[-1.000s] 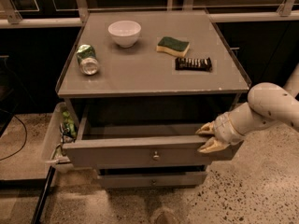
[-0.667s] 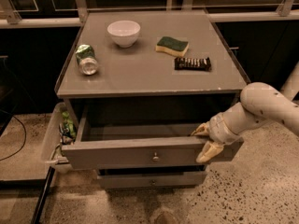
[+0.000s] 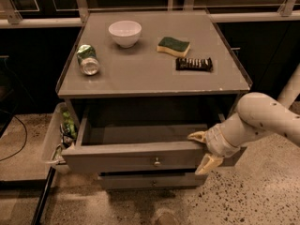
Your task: Open top drawer
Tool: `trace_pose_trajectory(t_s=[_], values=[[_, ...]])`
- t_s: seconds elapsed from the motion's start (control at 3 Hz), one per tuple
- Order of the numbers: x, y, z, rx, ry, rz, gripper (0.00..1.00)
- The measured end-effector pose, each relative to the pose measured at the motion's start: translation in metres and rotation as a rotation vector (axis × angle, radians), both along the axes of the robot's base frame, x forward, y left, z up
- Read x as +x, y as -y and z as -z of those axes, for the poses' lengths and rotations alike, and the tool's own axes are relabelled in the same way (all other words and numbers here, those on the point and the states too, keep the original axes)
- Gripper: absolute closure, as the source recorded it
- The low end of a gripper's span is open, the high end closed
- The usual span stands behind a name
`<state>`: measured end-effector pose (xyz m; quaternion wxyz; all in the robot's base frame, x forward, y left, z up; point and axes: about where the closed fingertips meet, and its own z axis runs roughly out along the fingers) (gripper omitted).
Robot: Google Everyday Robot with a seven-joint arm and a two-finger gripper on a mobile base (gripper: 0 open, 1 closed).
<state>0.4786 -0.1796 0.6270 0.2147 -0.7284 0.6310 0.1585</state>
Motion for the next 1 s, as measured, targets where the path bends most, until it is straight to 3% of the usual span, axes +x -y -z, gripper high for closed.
trace_pose_trajectory(t_s=[0.33, 0.67, 1.0], values=[[-0.033, 0.0205, -0.0199, -0.022, 0.052, 0.041, 0.61], [-0.0416, 0.0267, -0.0246, -0.026, 0.063, 0.054, 0.84], [-0.0427, 0.0266, -0.0253, -0.026, 0.063, 0.054, 0.95]])
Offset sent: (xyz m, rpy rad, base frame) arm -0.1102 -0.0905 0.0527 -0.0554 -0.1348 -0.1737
